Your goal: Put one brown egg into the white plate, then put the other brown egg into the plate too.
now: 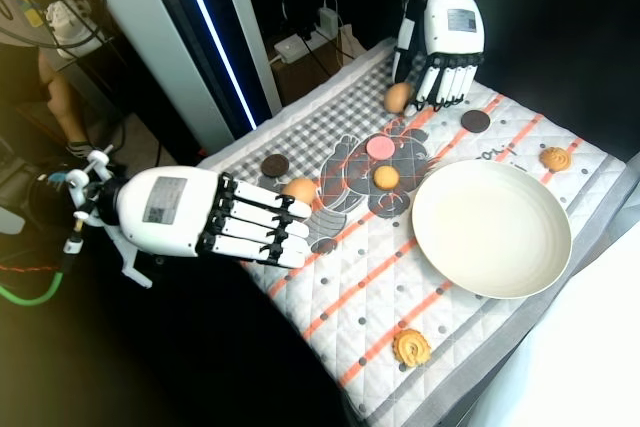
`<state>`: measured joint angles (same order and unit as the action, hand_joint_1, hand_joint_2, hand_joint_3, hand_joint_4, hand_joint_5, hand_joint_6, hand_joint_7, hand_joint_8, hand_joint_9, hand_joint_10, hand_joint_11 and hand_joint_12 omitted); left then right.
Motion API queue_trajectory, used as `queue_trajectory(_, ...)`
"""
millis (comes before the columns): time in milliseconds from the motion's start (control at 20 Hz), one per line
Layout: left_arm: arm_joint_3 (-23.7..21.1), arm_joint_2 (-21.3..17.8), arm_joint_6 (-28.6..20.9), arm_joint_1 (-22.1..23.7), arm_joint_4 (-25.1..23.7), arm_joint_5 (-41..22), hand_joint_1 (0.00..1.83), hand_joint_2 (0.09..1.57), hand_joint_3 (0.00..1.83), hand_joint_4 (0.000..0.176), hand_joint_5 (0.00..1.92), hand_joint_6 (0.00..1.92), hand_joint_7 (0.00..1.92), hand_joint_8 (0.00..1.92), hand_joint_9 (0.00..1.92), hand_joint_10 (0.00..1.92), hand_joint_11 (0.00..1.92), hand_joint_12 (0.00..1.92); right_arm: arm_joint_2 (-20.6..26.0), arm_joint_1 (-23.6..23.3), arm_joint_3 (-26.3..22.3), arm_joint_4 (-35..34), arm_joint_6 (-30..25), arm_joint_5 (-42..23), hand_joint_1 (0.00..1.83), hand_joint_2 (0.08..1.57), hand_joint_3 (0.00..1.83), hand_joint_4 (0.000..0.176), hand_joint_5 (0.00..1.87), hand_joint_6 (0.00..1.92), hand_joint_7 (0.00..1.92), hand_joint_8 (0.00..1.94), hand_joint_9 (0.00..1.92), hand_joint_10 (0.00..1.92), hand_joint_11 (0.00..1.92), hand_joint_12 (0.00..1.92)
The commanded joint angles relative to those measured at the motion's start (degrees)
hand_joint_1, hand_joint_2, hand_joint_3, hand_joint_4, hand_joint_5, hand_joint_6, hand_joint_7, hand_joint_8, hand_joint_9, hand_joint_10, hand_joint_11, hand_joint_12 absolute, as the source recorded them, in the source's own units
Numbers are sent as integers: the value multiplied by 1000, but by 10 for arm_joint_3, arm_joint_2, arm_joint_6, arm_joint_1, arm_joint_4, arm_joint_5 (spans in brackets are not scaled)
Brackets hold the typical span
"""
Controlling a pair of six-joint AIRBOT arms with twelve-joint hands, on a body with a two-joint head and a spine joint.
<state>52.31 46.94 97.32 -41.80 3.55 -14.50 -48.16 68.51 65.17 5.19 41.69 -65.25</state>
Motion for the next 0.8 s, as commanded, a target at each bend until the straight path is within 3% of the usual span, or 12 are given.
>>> queue_trajectory(0,3,0,-2,4,4,-66,914,1009,0,0,882,291,597,1293,631,1621,681,1798,-1,-2,3,-19,-2,-66,647,1176,2,37,516,2,568,8,451,4,333,178)
queue_trajectory(100,6,1,-2,4,8,-67,928,1012,0,0,924,165,609,1216,649,1539,685,1695,-1,-2,3,-20,-2,-66,645,1178,2,33,518,2,581,11,461,7,338,179)
queue_trajectory(200,11,1,8,5,24,-68,920,1028,1,0,939,81,647,1088,685,1404,696,1587,-1,-1,3,-20,-2,-66,650,1177,2,43,509,0,573,5,452,2,328,173)
queue_trajectory(300,13,2,30,6,42,-71,877,1042,6,0,974,46,671,1055,687,1384,695,1572,-2,0,3,-21,-2,-66,663,1173,0,38,511,1,580,6,457,3,336,174)
queue_trajectory(350,13,3,35,6,42,-70,973,1101,7,129,959,809,667,1057,686,1392,705,1577,-3,0,4,-21,-2,-66,666,1173,0,37,510,1,581,6,459,4,336,174)
queue_trajectory(400,13,6,35,6,42,-65,976,1133,7,167,910,1041,665,1049,683,1395,701,1585,-4,0,4,-21,-2,-66,663,1172,0,38,511,1,585,7,461,4,338,173)
queue_trajectory(500,16,14,39,1,41,-54,998,1121,0,176,943,1028,687,1108,695,1487,701,1681,-5,0,5,-21,-2,-66,675,1169,0,38,516,2,588,5,463,4,339,169)
queue_trajectory(550,19,18,40,-3,41,-50,919,1040,0,9,873,512,691,1138,689,1475,679,1697,-5,1,5,-21,-2,-66,665,1174,1,41,514,1,584,2,461,2,338,165)
queue_trajectory(600,20,20,40,-6,41,-47,929,974,0,0,922,241,662,1190,656,1531,662,1748,-5,1,5,-21,-2,-66,660,1176,1,41,512,0,583,2,459,1,335,162)
queue_trajectory(650,20,20,40,-8,42,-46,947,947,0,0,939,100,624,1215,619,1577,640,1779,-5,1,5,-21,-2,-66,661,1176,1,44,514,1,580,0,454,0,333,160)
queue_trajectory(750,20,20,40,-8,42,-44,946,941,0,0,939,19,630,1124,630,1489,645,1683,-5,1,5,-22,-2,-66,657,1175,1,45,516,2,581,1,449,0,328,157)
